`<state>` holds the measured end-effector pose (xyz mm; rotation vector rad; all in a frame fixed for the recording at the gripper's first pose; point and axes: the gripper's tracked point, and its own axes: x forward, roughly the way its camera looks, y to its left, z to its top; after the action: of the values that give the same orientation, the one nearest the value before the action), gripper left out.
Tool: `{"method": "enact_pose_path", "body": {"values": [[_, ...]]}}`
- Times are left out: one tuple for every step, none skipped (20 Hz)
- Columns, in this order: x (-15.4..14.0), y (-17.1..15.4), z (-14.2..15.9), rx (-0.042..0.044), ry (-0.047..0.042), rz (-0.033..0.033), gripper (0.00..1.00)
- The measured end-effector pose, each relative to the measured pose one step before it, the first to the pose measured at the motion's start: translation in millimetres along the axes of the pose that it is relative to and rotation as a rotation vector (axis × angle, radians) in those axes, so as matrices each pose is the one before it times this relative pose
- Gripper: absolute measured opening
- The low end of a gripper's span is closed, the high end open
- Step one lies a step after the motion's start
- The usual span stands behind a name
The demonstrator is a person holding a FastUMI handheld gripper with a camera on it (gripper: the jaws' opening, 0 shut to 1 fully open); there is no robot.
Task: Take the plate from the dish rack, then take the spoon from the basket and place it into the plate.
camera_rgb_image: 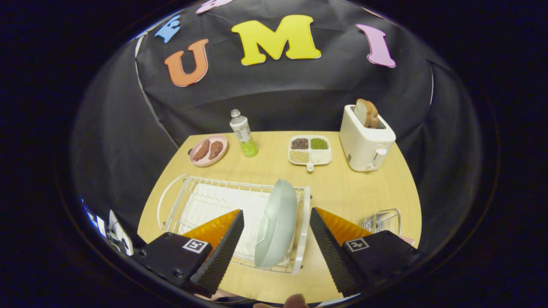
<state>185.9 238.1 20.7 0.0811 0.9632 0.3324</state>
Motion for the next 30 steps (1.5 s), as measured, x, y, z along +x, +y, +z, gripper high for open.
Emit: {"method": "enact_pose_path", "body": {"values": [[7.06, -0.31, -3.02, 0.00616, 0.03216, -0.00365, 1.0], [6.95, 1.78, -2.32, 0.00872, 0.02654, 0.00487, 1.0], [6.1, -0.59, -2.43, 0.01428, 0.02661, -0.00395, 0.99], [6.19, -0.18, -2.03, 0.01706, 0.01954, 0.00113, 0.97], [5.98, 0.85, -2.01, 0.01392, 0.01841, 0.00031, 0.95], [5.0, 0.33, -1.6, 0.01218, 0.02018, -0.00409, 0.93], [5.84, -0.81, -0.26, 0.01474, 0.01508, -0.00458, 0.9], [4.68, -0.66, 0.82, 0.0135, 0.01235, -0.0046, 0.89], [3.75, -1.84, -0.09, 0.01317, 0.01306, -0.00892, 0.87], [2.37, -1.3, -3.05, 0.01628, 0.02028, -0.00802, 0.86], [3.19, 0.0, -2.85, 0.01823, 0.0248, -0.00183, 0.84], [2.49, 0.0, -3.35, 0.01564, 0.02765, -0.00713, 0.84], [-0.12, 0.21, 3.92, 0.00439, -0.01651, -0.00842, 0.83], [0.24, 2.6, 0.13, -0.00716, 0.01086, -0.0037, 0.79], [-2.08, 2.98, -3.26, -0.00074, 0.01099, -0.00409, 0.75], [3.04, 3.73, -0.91, 0.00285, 0.00848, 0.00017, 0.72], [2.12, 2.82, -1.79, -0.00124, 0.00892, -0.00194, 0.67], [-0.43, 0.66, 0.67, -0.00298, 0.0002, -0.01044, 0.62], [3.1, -0.04, 1.18, -0.00311, -0.00158, -0.01751, 0.55], [0.87, 0.72, -1.1, -0.00357, -0.00465, -0.01182, 0.47], [-3.41, 1.32, -0.07, -0.00766, -0.00086, -0.00841, 0.42], [0.52, -0.79, -0.12, -0.0016, -0.00344, -0.01387, 0.41], [-1.61, -0.81, 0.05, -0.0015, -0.00272, -0.01499, 0.41], [-2.35, -2.33, 1.32, 0.00233, -0.00595, -0.01611, 0.4], [-3.36, -3.09, 1.84, -0.00278, -0.01233, -0.0226, 0.39], [-3.93, -3.99, 2.52, -0.00223, -0.01044, -0.02314, 0.39], [-4.5, -2.98, 1.47, -0.0016, -0.01163, -0.01971, 0.38], [-3.44, -2.34, 0.85, -0.00525, -0.00967, -0.01173, 0.38], [-2.65, -2.71, -1.53, -0.00556, 0.00052, -0.01288, 0.37], [-3.97, -5.61, 2.45, 0.00165, -0.01779, -0.01161, 0.38]]}}
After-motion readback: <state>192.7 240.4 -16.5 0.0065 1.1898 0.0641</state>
